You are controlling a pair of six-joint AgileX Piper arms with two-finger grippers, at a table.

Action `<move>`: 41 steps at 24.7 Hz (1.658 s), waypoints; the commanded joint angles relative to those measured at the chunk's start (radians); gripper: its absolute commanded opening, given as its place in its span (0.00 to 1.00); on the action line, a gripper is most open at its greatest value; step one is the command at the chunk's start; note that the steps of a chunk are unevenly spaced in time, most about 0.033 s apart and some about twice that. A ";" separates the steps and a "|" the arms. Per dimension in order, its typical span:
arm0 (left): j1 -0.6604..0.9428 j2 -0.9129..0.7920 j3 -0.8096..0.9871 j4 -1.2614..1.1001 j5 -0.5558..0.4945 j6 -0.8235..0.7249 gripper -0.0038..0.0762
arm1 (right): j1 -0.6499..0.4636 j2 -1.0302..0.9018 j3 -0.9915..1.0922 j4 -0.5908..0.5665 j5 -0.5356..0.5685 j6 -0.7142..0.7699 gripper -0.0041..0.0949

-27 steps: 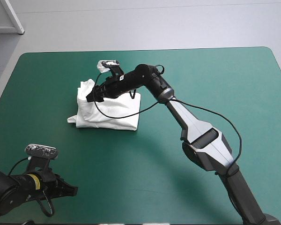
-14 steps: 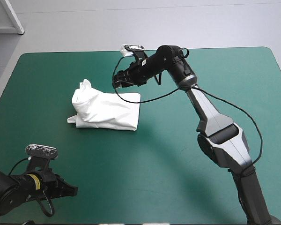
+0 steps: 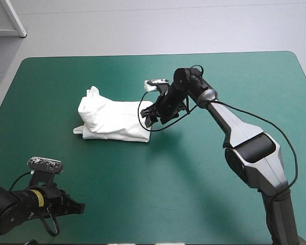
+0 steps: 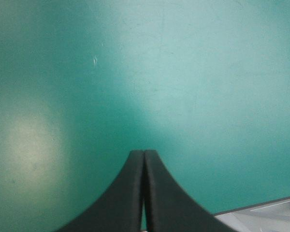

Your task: Fold the cloth

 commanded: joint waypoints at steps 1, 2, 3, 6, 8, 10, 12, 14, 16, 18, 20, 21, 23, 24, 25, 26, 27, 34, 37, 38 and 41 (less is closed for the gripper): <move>-0.003 0.002 -0.023 -0.018 0.039 -0.011 0.04 | 0.017 -0.038 -0.002 0.094 -0.077 -0.033 0.65; -0.003 0.002 -0.023 -0.023 0.039 -0.011 0.04 | 0.022 -0.027 -0.002 0.116 -0.099 -0.038 0.65; -0.003 0.002 -0.023 -0.029 0.039 -0.011 0.04 | 0.024 -0.022 -0.002 0.134 -0.115 -0.044 0.65; -0.003 0.002 -0.023 -0.040 0.039 -0.011 0.04 | 0.033 -0.007 -0.002 0.180 -0.158 -0.055 0.63; -0.003 0.002 -0.023 -0.040 0.039 -0.011 0.04 | 0.039 0.000 -0.002 0.180 -0.177 -0.059 0.57; -0.003 0.002 -0.023 -0.040 0.039 -0.011 0.04 | 0.041 0.006 -0.002 0.167 -0.198 -0.063 0.37; -0.003 0.002 -0.023 -0.043 0.039 -0.011 0.04 | 0.041 0.006 -0.002 0.136 -0.220 -0.086 0.12; -0.003 0.002 -0.023 -0.045 0.039 -0.011 0.04 | 0.032 0.000 -0.002 0.112 -0.227 -0.104 0.03; -0.003 0.002 -0.023 -0.045 0.039 -0.011 0.04 | 0.011 -0.011 -0.014 0.098 -0.205 -0.104 0.02; -0.003 0.002 -0.023 -0.045 0.039 -0.011 0.04 | -0.024 -0.032 -0.028 0.068 -0.162 -0.104 0.02; -0.003 0.002 -0.023 -0.034 0.039 -0.011 0.04 | -0.078 -0.062 -0.033 0.007 -0.130 -0.092 0.02; -0.003 0.002 -0.023 -0.023 0.039 -0.011 0.04 | -0.118 -0.080 -0.033 -0.028 -0.115 -0.078 0.02; -0.003 0.002 -0.023 0.003 0.039 -0.011 0.04 | -0.203 -0.100 -0.033 -0.086 -0.087 -0.046 0.02; -0.003 0.002 -0.023 0.005 0.039 -0.011 0.04 | -0.250 -0.100 -0.033 -0.111 -0.072 -0.038 0.02; -0.003 0.002 -0.023 0.005 0.039 -0.011 0.04 | -0.306 -0.100 -0.033 -0.137 -0.052 -0.024 0.02; -0.003 0.002 -0.023 0.005 0.039 -0.011 0.04 | -0.340 -0.100 -0.033 -0.161 -0.040 -0.011 0.02; -0.003 0.002 -0.023 0.005 0.039 -0.011 0.04 | -0.373 -0.098 -0.033 -0.189 -0.031 -0.006 0.02; -0.003 0.002 -0.023 0.005 0.039 -0.005 0.04 | -0.599 -0.098 -0.027 -0.353 0.013 0.030 0.02; -0.003 0.002 -0.023 0.005 0.039 -0.005 0.04 | -0.659 -0.098 -0.027 -0.355 0.013 0.032 0.02; -0.003 0.002 -0.023 0.003 0.039 -0.005 0.04 | -0.675 -0.098 -0.027 -0.355 0.013 0.032 0.02; -0.003 0.002 -0.023 0.003 0.039 -0.005 0.04 | -0.708 -0.098 -0.027 -0.336 0.013 0.032 0.04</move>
